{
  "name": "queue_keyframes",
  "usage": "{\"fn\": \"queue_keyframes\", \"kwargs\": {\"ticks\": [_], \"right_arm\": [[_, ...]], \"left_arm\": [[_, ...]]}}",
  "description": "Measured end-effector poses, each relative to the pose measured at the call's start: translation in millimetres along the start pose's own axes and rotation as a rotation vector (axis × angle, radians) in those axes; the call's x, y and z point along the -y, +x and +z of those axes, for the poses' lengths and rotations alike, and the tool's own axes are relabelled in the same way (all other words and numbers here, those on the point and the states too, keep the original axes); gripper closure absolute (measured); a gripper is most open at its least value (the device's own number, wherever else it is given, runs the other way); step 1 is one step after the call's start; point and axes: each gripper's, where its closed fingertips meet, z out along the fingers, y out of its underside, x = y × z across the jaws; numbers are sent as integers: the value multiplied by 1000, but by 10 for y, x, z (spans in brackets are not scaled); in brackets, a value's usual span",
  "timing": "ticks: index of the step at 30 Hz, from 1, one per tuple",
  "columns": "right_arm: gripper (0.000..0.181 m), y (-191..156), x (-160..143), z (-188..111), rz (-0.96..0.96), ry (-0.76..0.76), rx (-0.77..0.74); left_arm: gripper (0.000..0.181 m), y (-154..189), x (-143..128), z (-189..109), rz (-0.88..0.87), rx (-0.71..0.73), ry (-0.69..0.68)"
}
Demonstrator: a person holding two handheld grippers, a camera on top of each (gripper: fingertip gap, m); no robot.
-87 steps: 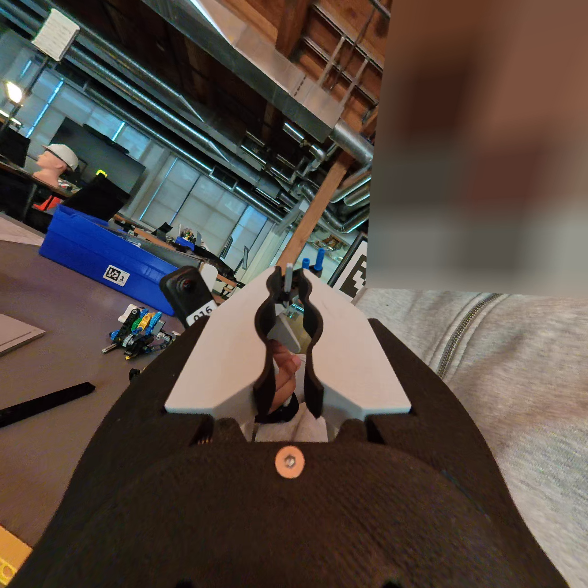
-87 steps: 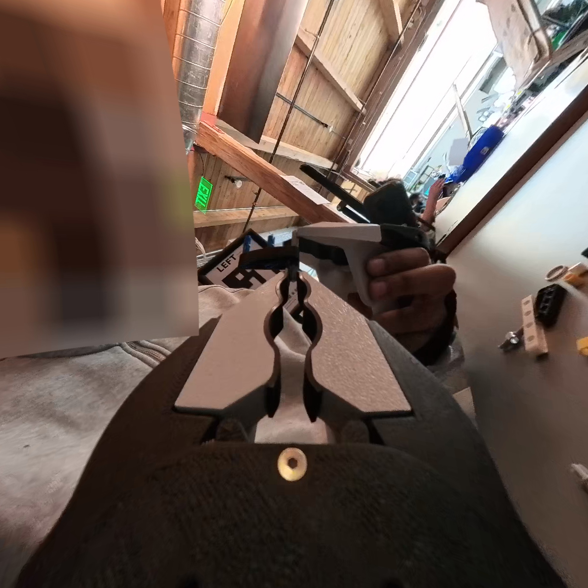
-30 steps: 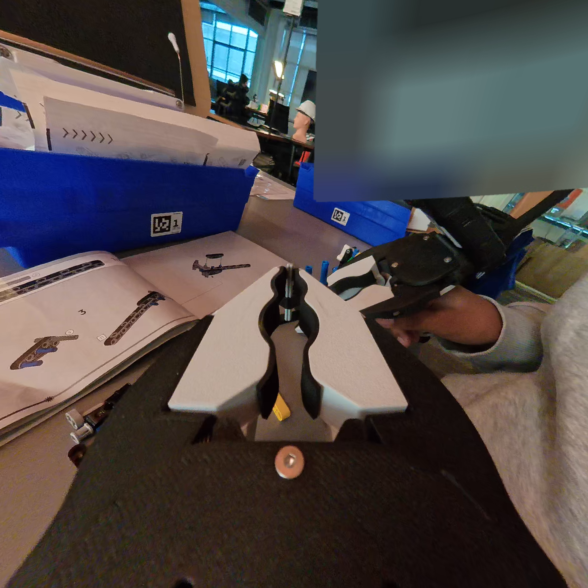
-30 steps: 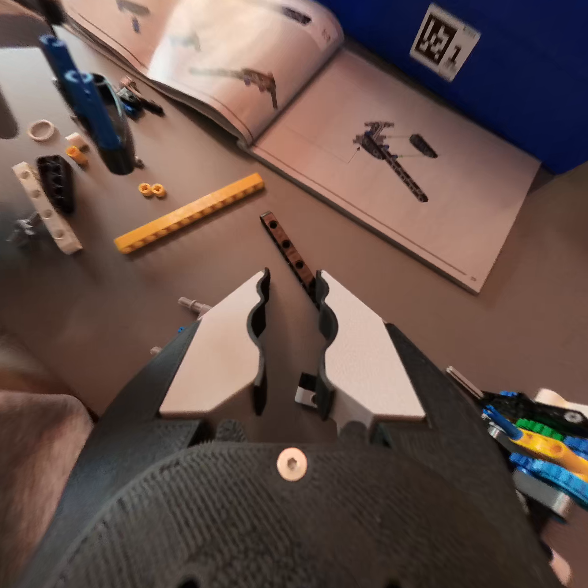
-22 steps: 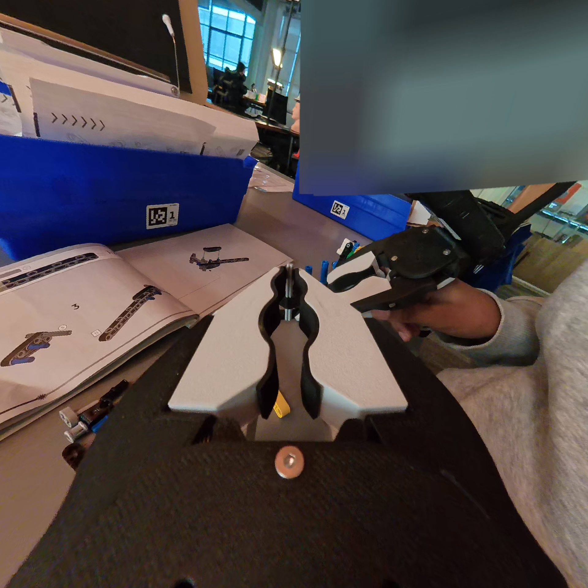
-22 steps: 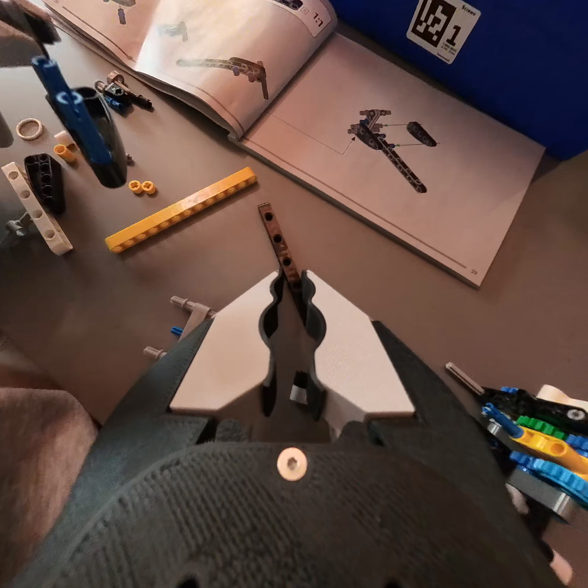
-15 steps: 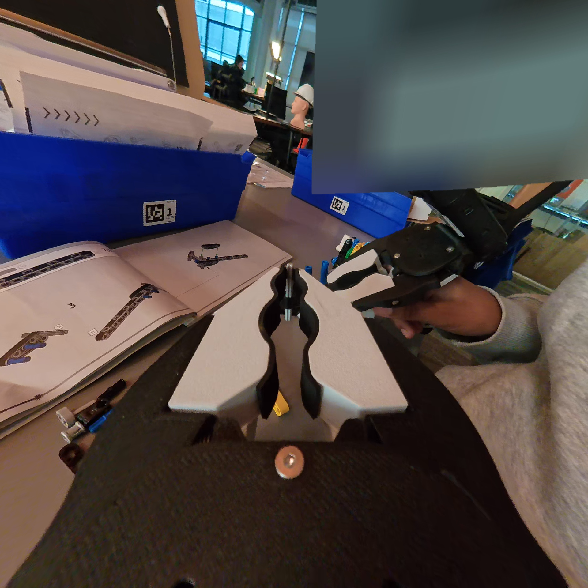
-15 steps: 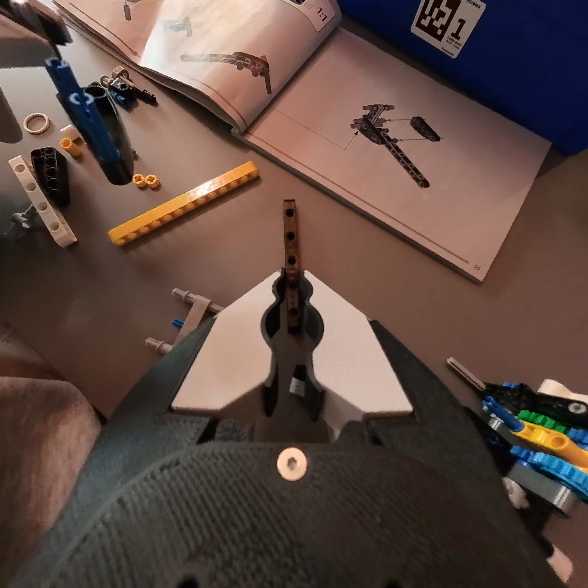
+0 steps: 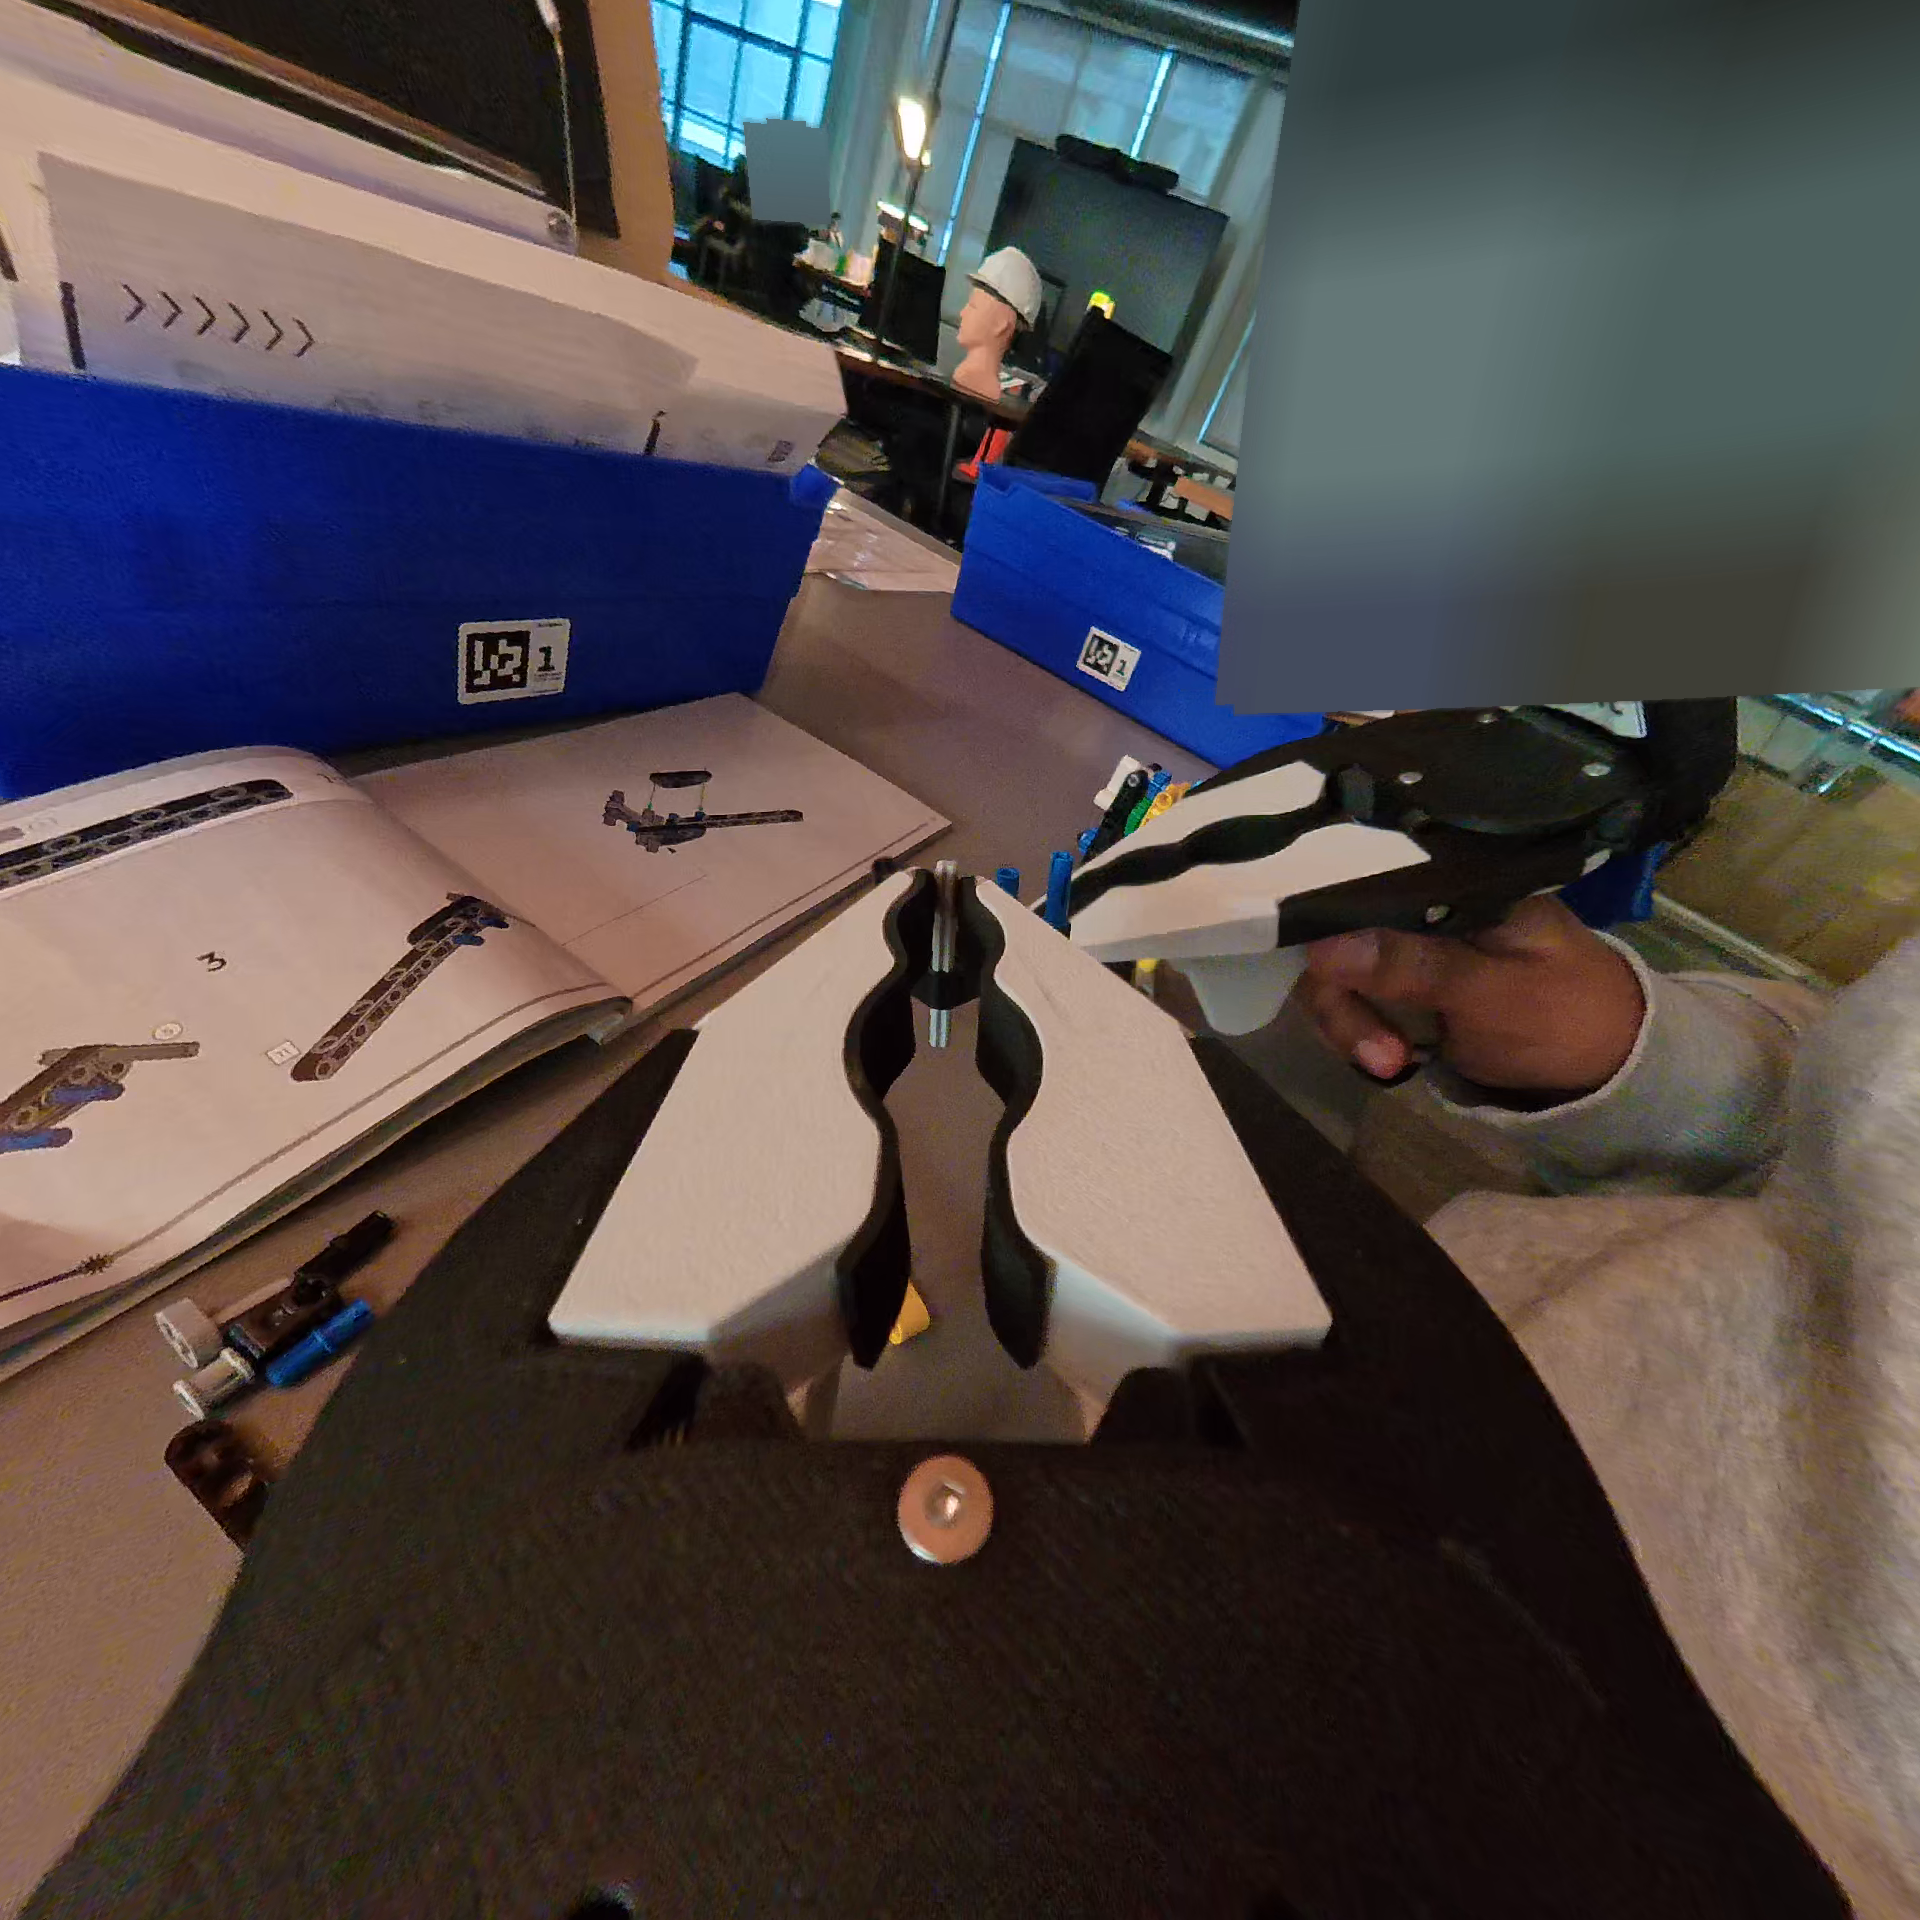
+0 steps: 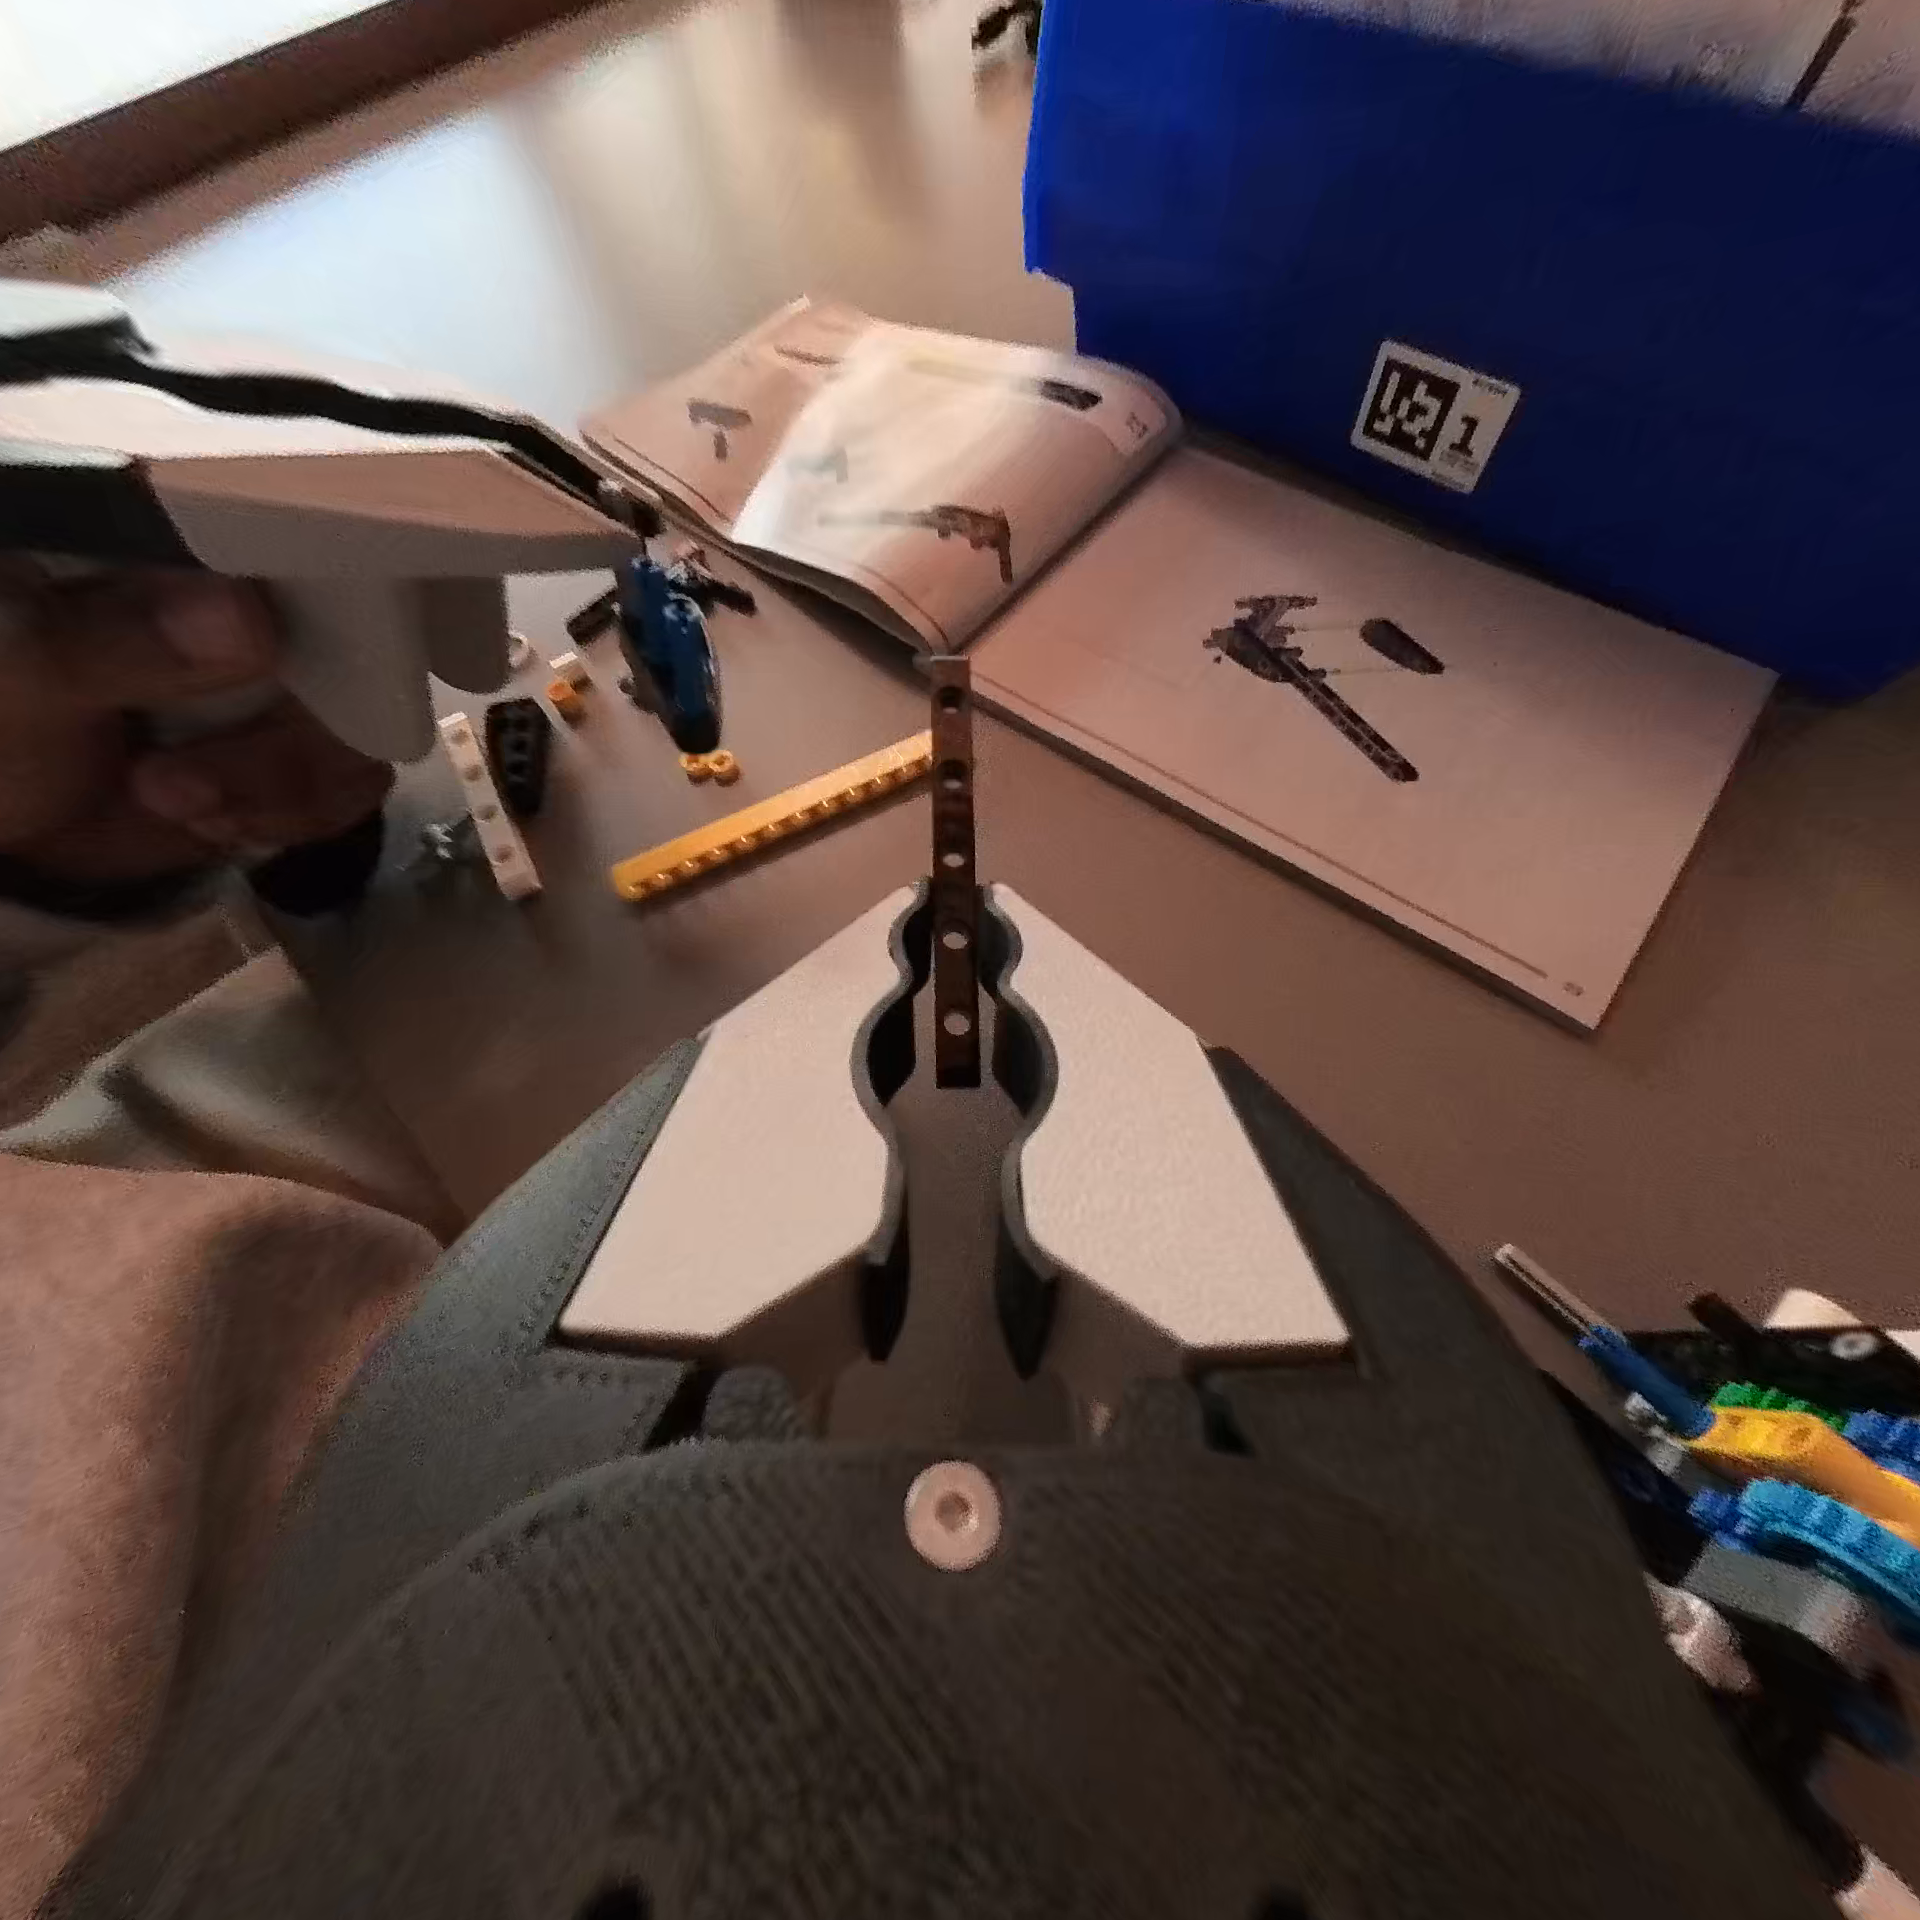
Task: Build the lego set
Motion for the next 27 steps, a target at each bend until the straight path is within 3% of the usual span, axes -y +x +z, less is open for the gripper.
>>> {"fn": "queue_keyframes", "kwargs": {"ticks": [6, 27], "right_arm": [[175, -73, 112, -92, 78, 85, 101], [175, -136, 135, -141, 44, 108, 134]], "left_arm": [[180, 2, 12, -7, -20, -4, 6], [180, -1, 8, -10, 5, 7, -2]]}}
